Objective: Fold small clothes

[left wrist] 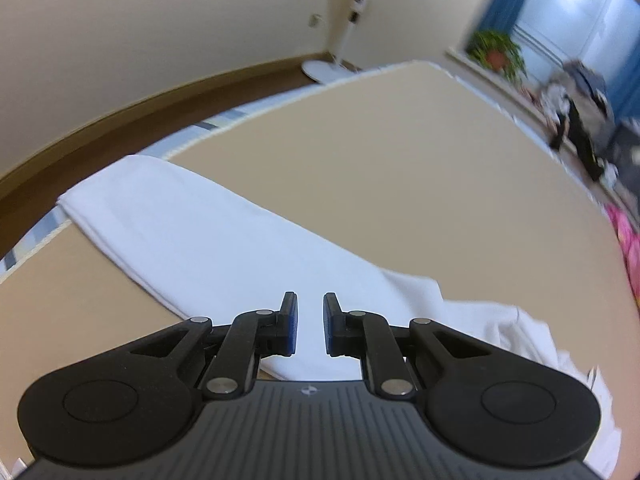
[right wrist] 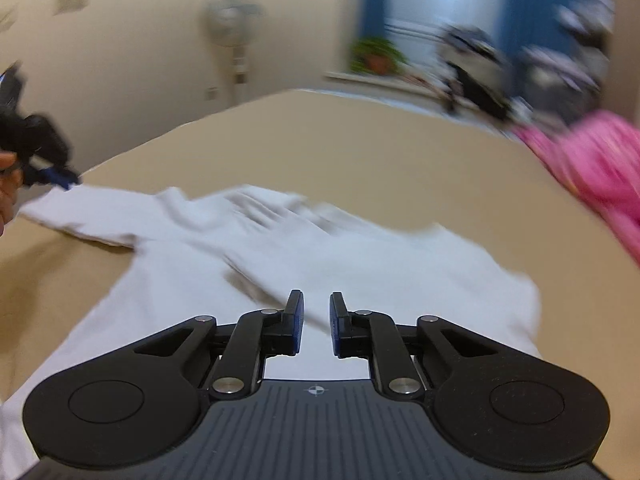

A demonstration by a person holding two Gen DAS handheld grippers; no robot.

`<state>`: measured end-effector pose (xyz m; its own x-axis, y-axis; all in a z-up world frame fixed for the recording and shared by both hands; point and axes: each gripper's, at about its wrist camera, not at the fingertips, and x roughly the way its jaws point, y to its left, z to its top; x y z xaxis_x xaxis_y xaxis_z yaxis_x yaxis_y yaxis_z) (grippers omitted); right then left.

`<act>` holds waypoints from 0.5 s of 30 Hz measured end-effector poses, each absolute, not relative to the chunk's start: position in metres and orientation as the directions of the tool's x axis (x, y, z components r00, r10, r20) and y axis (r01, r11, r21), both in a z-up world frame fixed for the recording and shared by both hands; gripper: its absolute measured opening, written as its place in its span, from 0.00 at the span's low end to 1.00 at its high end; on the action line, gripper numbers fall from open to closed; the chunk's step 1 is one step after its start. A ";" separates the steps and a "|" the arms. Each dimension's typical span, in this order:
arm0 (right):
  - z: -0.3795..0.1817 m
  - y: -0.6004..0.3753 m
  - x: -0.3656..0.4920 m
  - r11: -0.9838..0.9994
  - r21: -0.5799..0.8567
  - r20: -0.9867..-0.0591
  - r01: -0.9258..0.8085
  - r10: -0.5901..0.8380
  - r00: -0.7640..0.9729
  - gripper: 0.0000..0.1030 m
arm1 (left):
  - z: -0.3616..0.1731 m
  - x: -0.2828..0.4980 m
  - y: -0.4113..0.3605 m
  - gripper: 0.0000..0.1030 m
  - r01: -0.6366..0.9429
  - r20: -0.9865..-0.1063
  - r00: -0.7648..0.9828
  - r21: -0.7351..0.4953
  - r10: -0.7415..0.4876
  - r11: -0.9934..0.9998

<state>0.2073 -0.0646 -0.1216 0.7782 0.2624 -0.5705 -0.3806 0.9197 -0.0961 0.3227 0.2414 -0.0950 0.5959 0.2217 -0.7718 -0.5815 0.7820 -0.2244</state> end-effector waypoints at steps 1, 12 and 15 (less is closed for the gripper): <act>-0.126 -0.044 0.221 0.896 -0.133 -0.583 -0.424 0.275 0.764 0.28 | -0.096 0.321 0.242 0.14 -0.573 -0.773 0.598 -0.228 0.211 0.787; -0.157 0.030 0.294 0.716 -0.409 -0.678 -0.566 0.176 0.713 0.04 | -0.083 0.319 0.243 0.14 -0.546 -0.757 0.610 -0.189 0.234 0.816; -0.110 -0.037 0.301 0.820 -0.283 -0.625 -0.498 0.236 0.744 0.04 | -0.078 0.322 0.232 0.14 -0.515 -0.744 0.623 -0.157 0.242 0.843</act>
<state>0.3009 -0.0372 -0.1096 0.7442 0.2364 -0.6247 -0.4981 0.8195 -0.2834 0.3217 0.2325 -0.0785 0.6232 0.2419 -0.7437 -0.5149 0.8426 -0.1574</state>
